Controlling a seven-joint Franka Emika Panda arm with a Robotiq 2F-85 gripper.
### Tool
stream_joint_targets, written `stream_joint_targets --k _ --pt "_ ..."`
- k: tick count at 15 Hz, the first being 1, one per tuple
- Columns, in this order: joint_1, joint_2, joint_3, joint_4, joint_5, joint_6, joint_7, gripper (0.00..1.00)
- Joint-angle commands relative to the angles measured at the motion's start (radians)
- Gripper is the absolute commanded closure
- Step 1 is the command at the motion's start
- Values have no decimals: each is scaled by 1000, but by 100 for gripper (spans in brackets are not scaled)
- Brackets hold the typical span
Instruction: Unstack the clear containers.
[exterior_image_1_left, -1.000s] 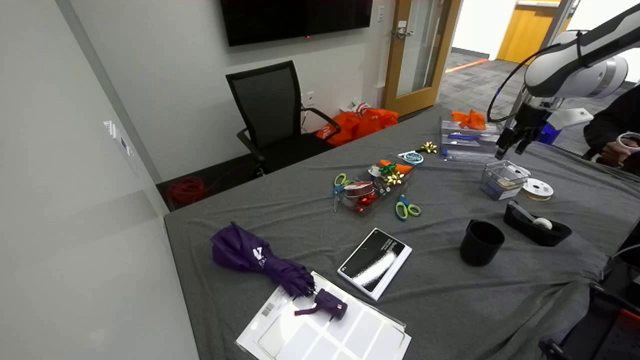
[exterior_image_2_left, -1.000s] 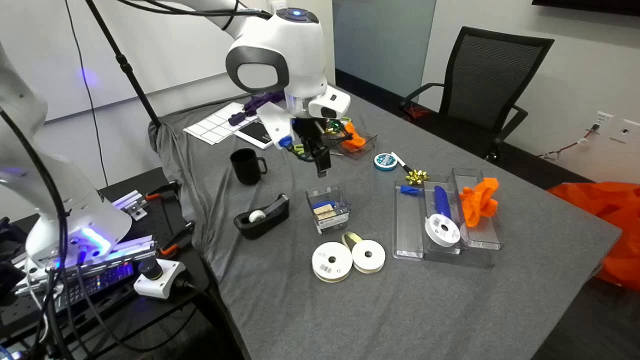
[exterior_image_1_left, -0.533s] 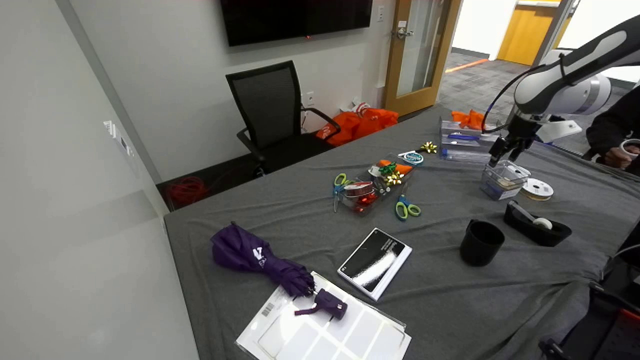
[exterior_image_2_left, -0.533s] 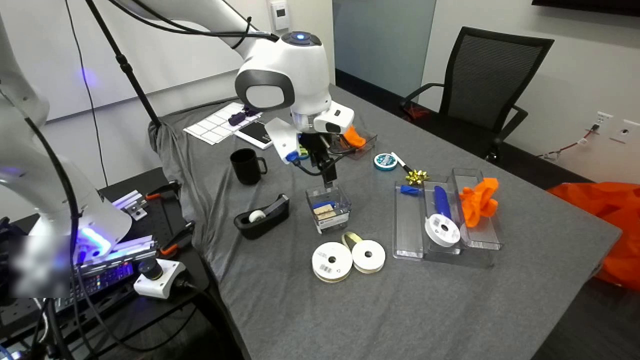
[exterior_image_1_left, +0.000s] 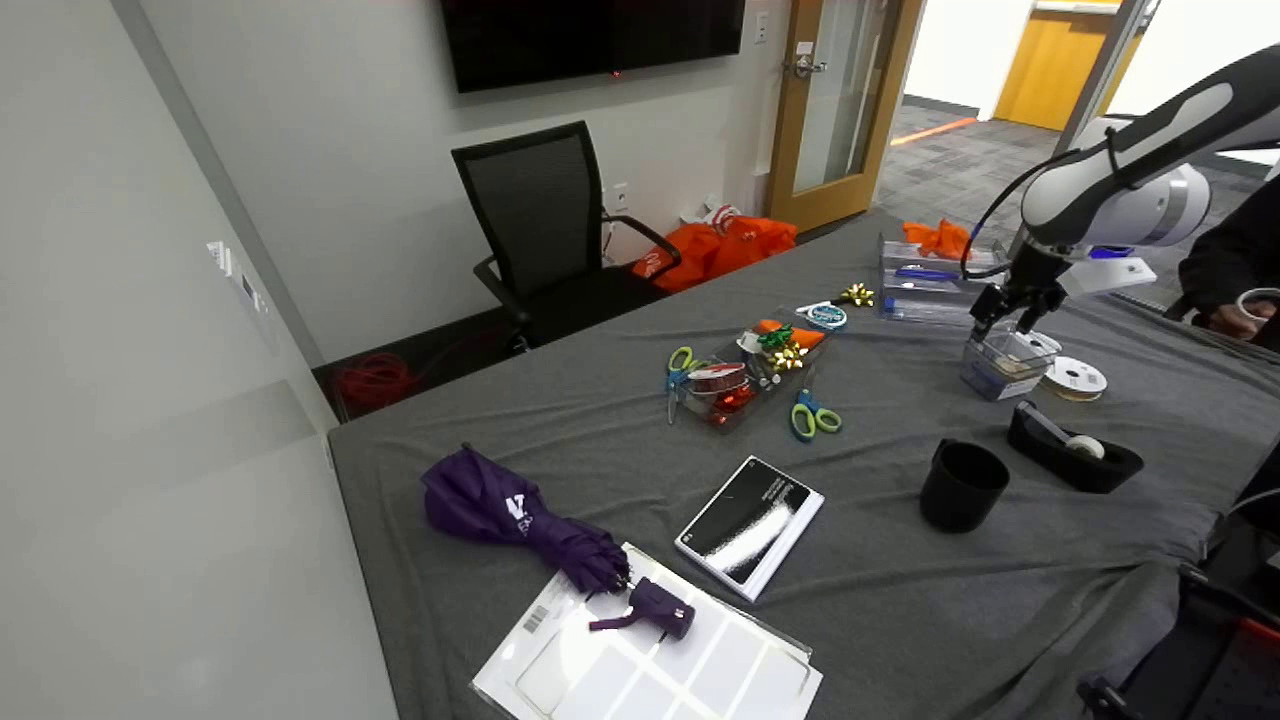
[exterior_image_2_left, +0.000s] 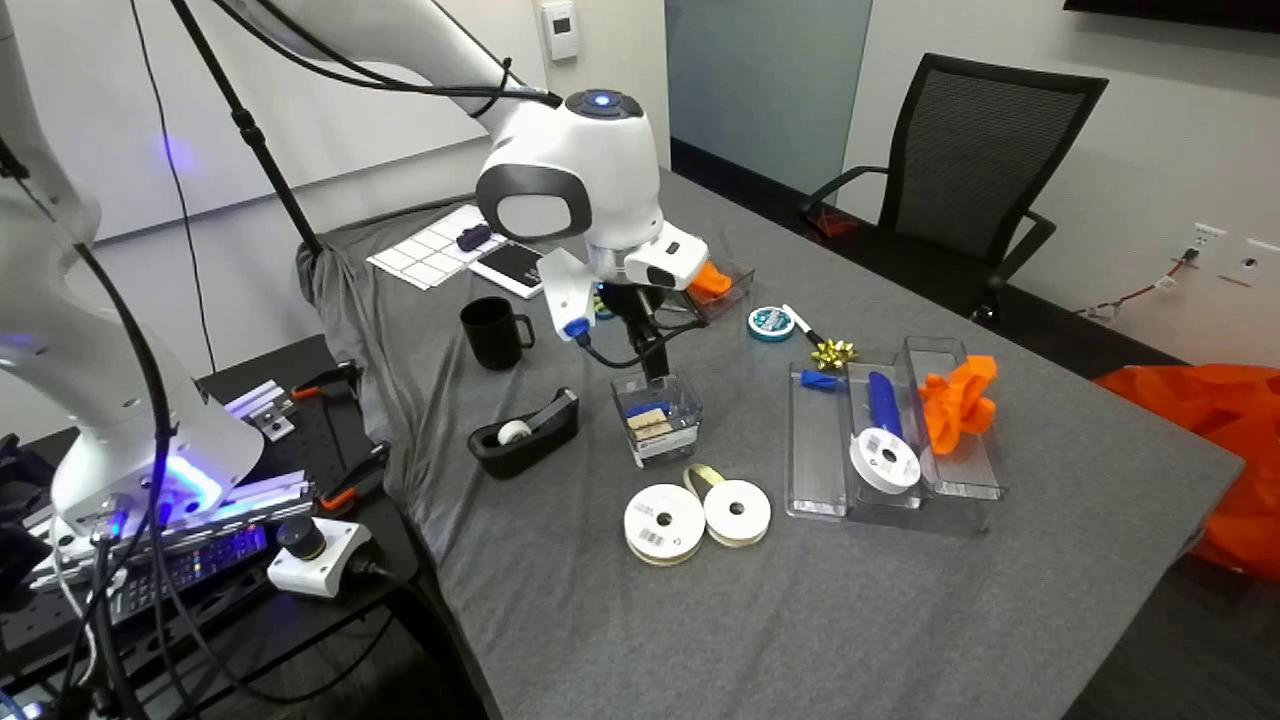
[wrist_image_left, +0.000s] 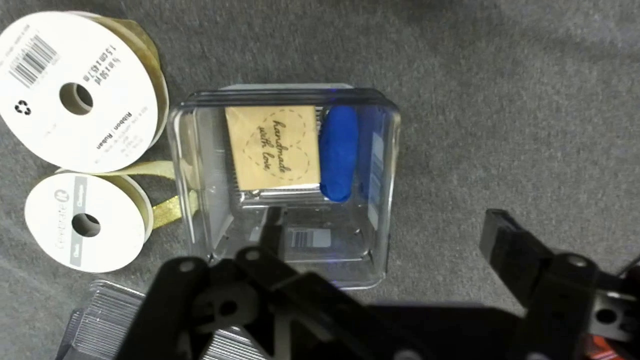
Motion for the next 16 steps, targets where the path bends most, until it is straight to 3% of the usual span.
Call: stream_joint_targets --k 1,7,8,9,16 --pt "-22 14 25 -8 5 33 37 0" --pt "-23 26 31 -4 -6 35 42 0" --pt "-23 25 32 -4 -6 35 41 16" --pt "-23 25 33 -3 -8 34 39 26" --pt "-20 25 32 -5 -14 44 42 76"
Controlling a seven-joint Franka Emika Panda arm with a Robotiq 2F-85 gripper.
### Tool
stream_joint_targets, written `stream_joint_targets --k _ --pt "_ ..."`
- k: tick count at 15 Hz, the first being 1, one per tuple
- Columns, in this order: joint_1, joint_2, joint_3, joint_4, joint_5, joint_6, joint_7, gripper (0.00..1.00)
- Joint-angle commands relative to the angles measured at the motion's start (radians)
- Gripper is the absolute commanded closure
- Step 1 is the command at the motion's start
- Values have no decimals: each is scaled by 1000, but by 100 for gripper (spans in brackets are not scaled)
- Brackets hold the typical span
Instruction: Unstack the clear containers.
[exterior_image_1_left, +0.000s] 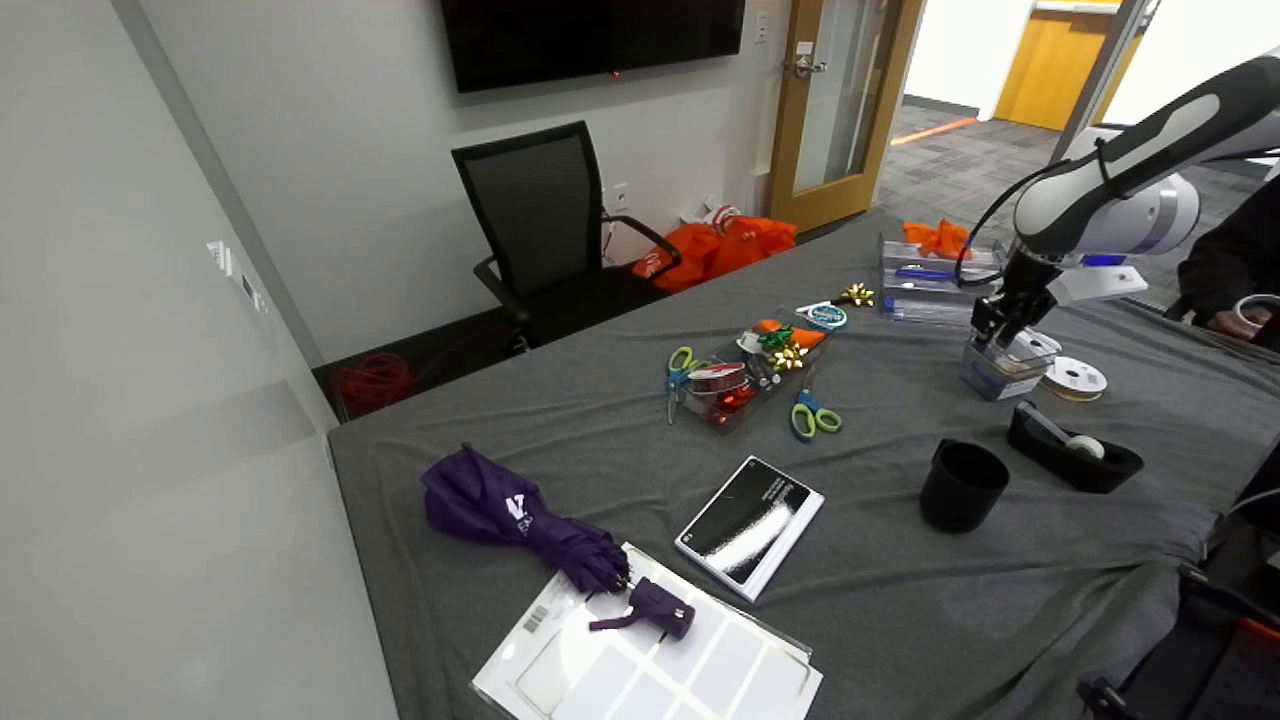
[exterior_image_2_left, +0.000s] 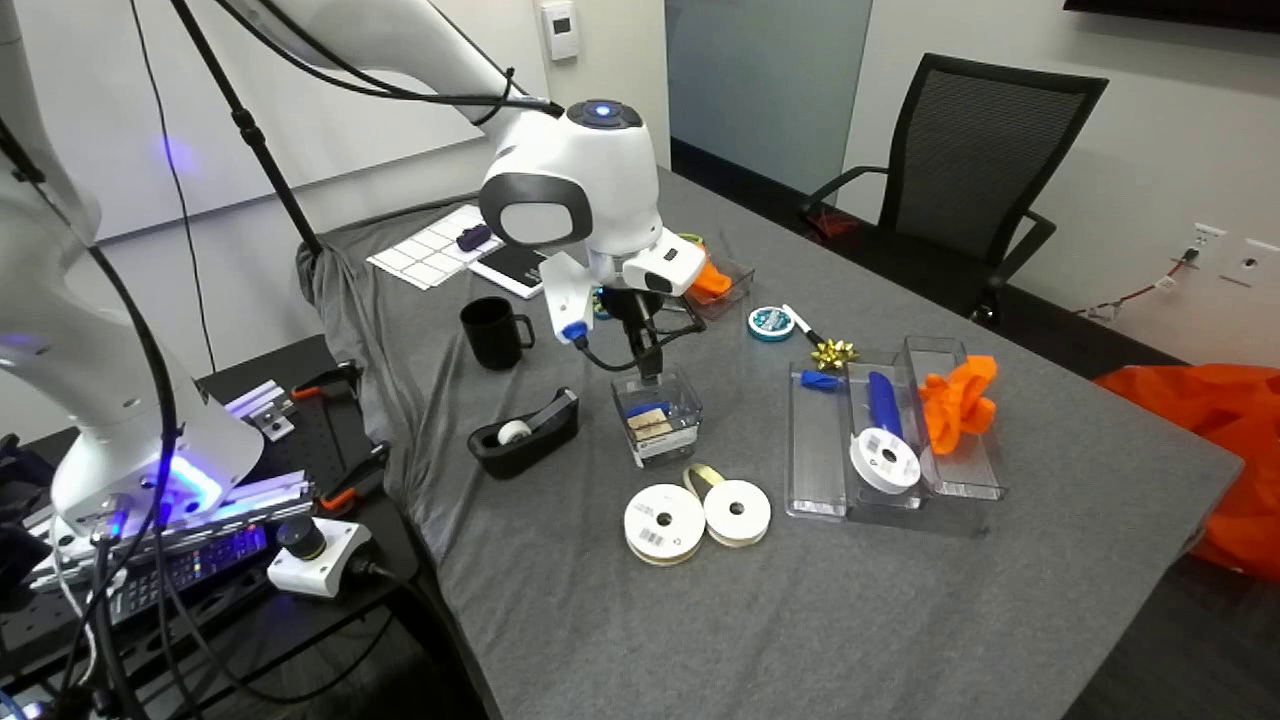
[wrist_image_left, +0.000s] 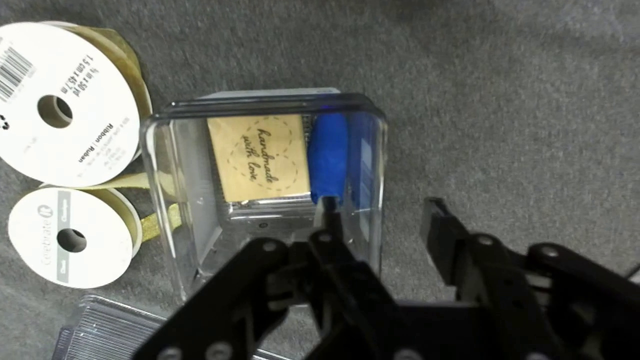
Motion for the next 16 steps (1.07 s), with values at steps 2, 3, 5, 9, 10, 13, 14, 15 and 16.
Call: stream_joint_targets --k 2,3,5,9,10,13,14,15,16 --pt "-18 6 16 -5 -17 28 4 89" --pt "-17 6 15 -5 -20 29 5 97" --pt "-12 6 9 -5 -34 32 10 100" --pt "-6 5 3 -5 -68 36 22 63" --pt "-7 6 4 -5 -71 37 22 55" --pt "-9 18 8 -9 -87 76 2 34" --pt "-8 18 9 -13 -92 90 3 36" --pt "-9 19 9 -21 -99 111 4 47" --pt "-9 19 11 -33 -104 127 5 39"
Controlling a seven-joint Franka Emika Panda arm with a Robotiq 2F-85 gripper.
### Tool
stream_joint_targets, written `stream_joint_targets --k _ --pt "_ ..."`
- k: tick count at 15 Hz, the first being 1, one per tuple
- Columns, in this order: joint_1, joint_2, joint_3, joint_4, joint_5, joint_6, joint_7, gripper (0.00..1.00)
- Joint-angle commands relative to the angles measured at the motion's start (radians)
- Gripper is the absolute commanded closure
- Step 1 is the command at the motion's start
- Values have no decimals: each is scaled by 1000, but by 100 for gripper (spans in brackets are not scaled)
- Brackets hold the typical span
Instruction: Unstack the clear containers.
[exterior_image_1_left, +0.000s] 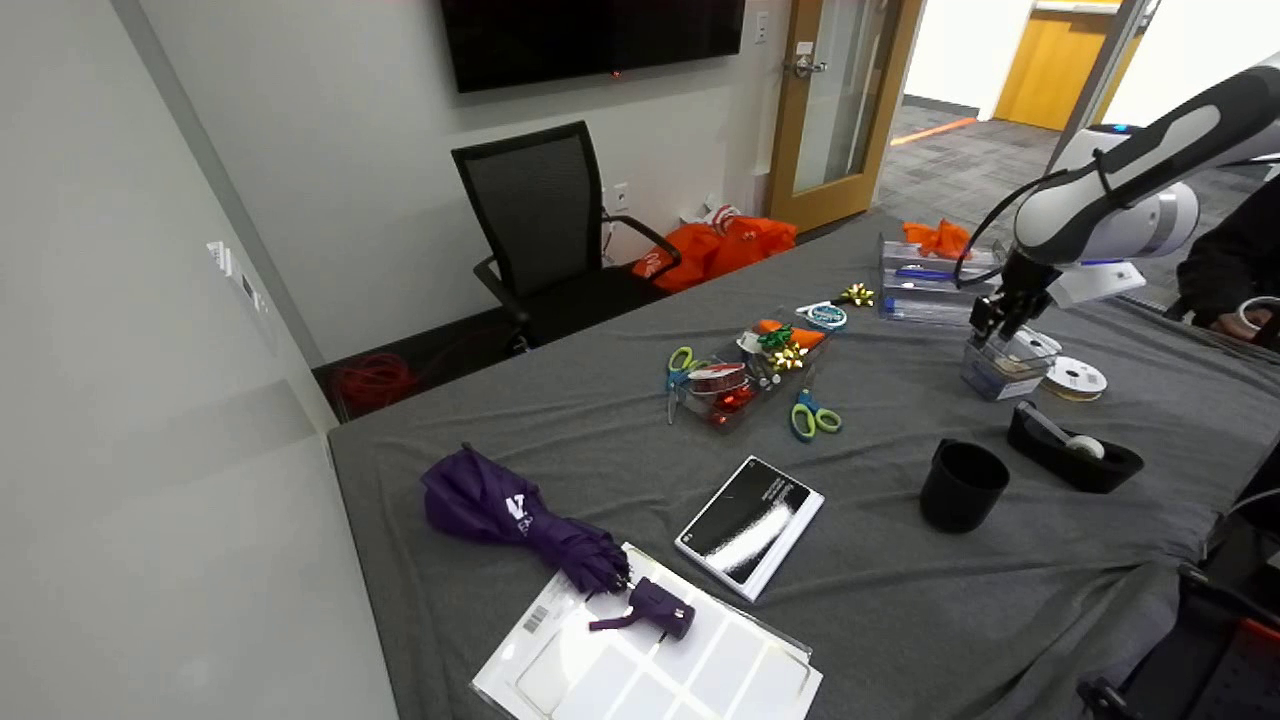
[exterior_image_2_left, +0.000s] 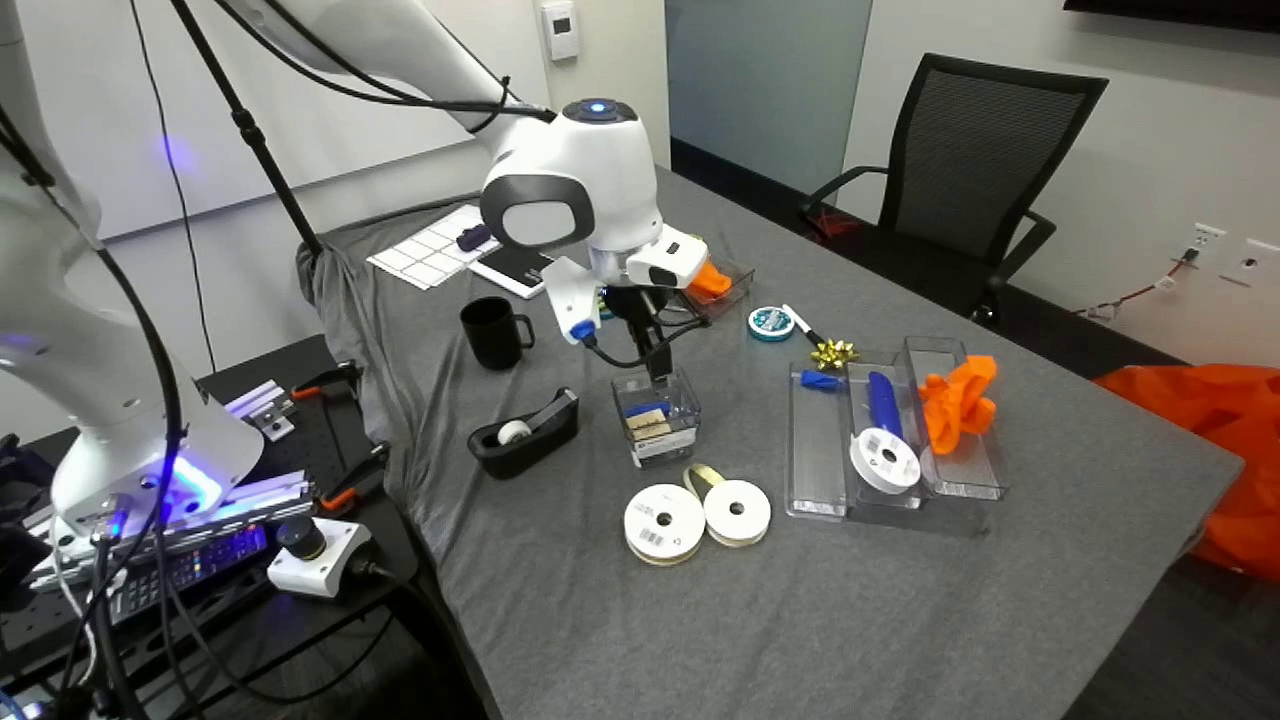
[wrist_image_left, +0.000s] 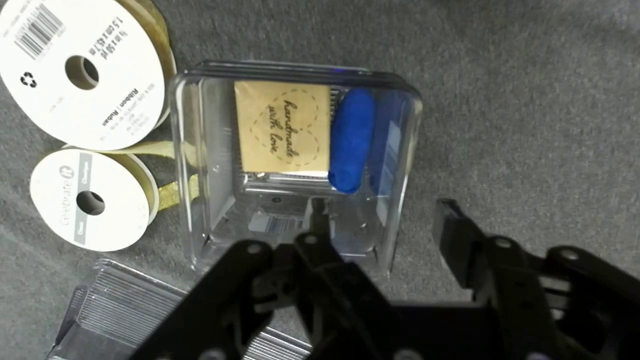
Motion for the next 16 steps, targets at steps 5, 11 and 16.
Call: stream_joint_targets --k 5,11,16 --pt "-18 28 24 -46 -30 94 -5 85" --pt "-22 24 31 -53 -32 92 -15 98" --pt "-7 -16 1 -59 -88 70 -10 98"
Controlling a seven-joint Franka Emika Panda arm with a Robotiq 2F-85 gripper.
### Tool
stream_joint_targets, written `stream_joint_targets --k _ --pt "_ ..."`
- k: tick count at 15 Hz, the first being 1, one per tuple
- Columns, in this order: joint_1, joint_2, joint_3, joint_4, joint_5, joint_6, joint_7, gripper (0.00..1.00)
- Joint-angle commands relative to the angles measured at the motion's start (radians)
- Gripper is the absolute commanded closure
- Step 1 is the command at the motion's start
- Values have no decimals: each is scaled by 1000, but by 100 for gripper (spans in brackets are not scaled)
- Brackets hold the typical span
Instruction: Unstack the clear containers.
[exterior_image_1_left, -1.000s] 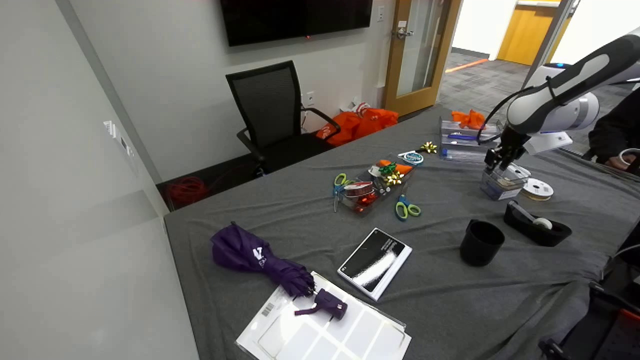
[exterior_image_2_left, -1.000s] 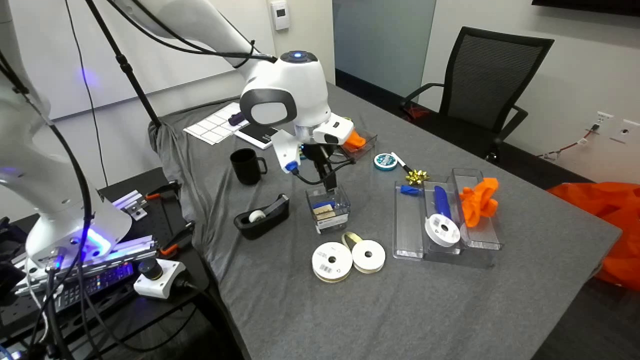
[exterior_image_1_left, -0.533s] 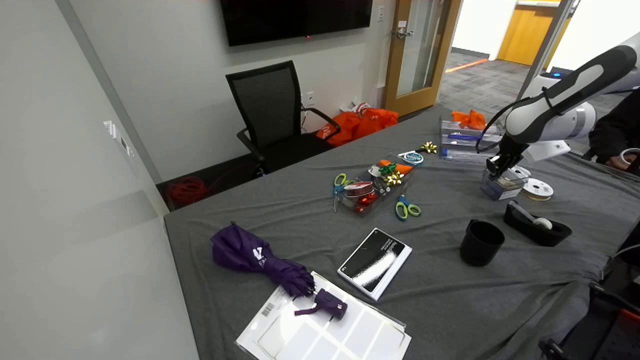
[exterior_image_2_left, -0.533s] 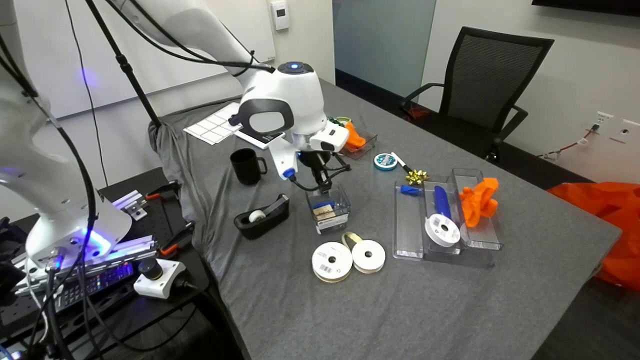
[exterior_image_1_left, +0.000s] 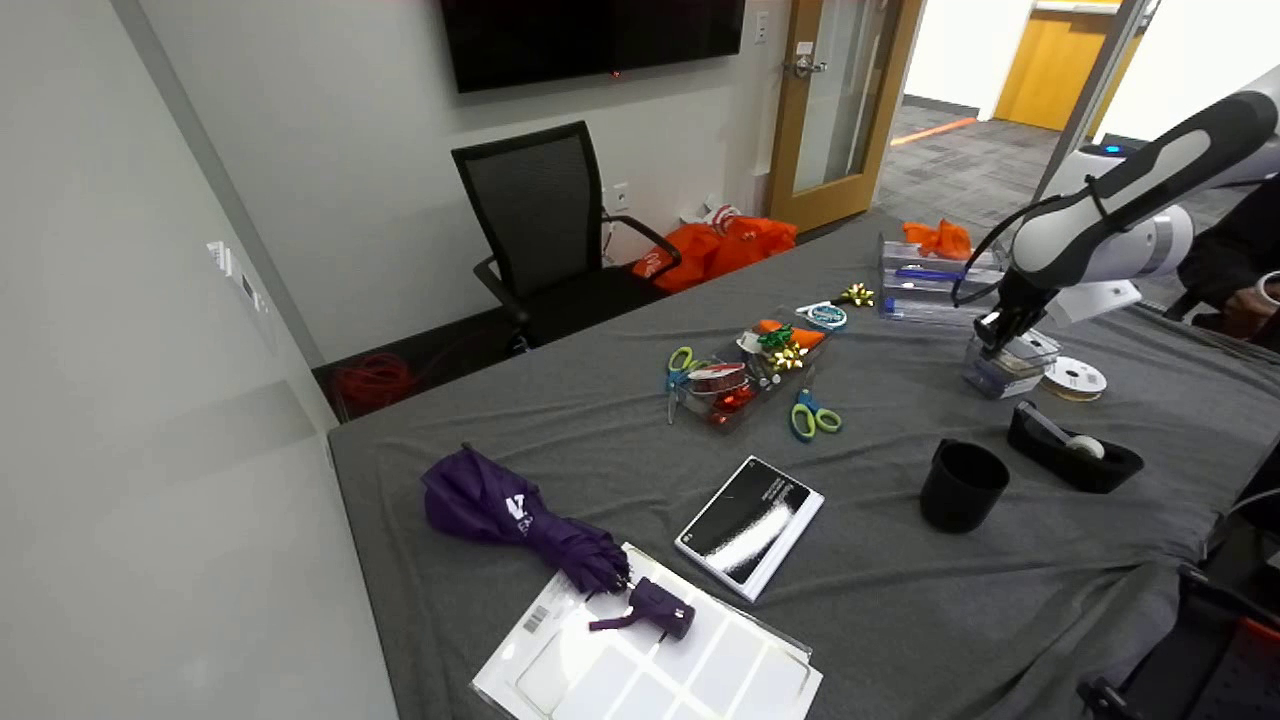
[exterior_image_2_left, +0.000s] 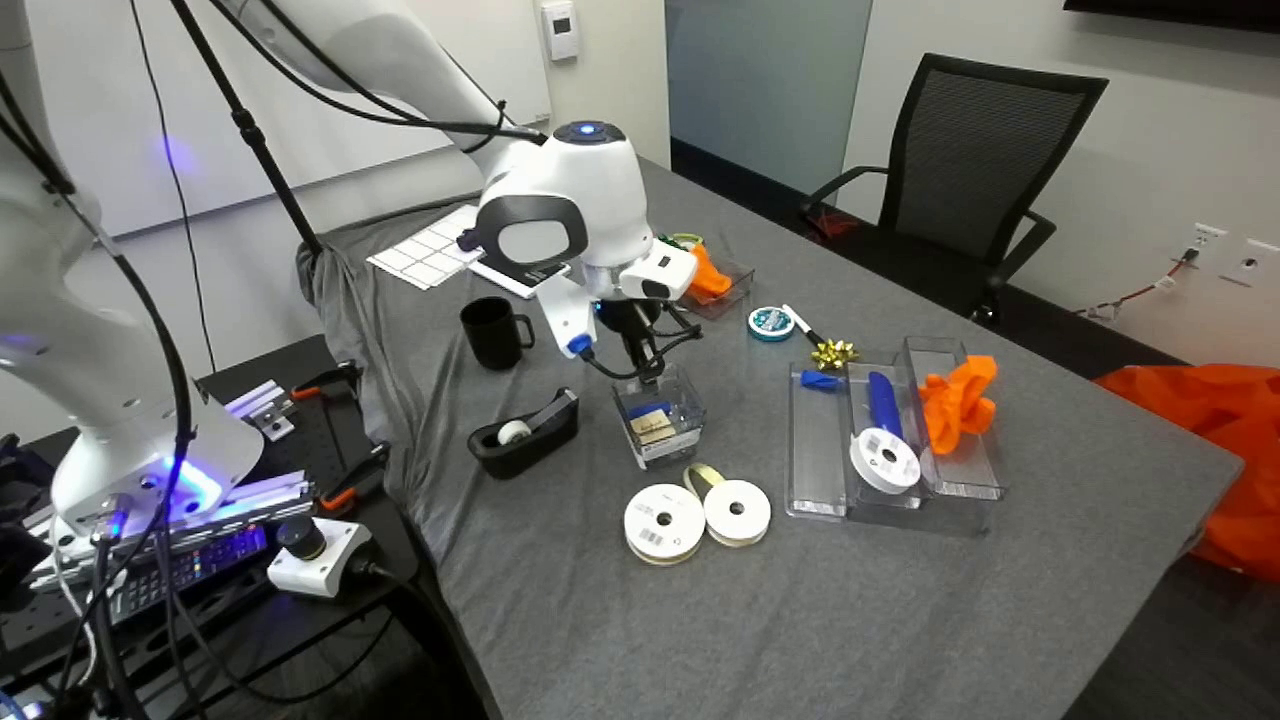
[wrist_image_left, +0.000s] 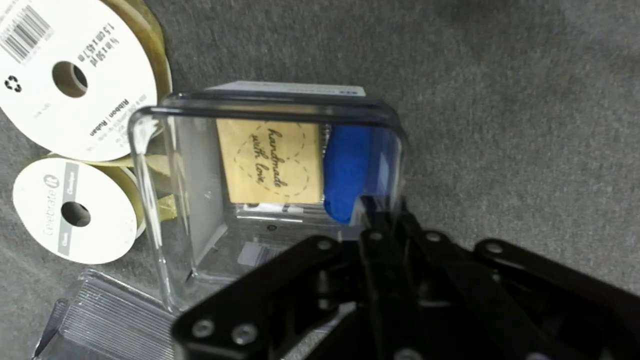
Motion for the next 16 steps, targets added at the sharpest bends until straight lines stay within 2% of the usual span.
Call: stream_joint_targets --k 1,6,7,8,9,10,12,14,15,16 --pt "-4 -51 -12 -24 -54 2 -6 98" --pt "3 -90 -32 -25 -110 5 1 98" --pt "3 -90 -33 -22 -113 12 3 68" --pt "-3 -88 -26 -18 -108 11 -5 67" --pt "-4 -87 -27 -16 -109 16 -5 92" --pt "-1 -83 -30 -12 -110 17 3 93" --pt "-4 -77 -25 -6 -105 17 0 100" --pt "1 -76 -31 -7 -110 23 8 100" --pt "0 -77 -30 -7 -110 19 6 74" --pt "-4 -78 -25 -5 -109 -2 -7 73"
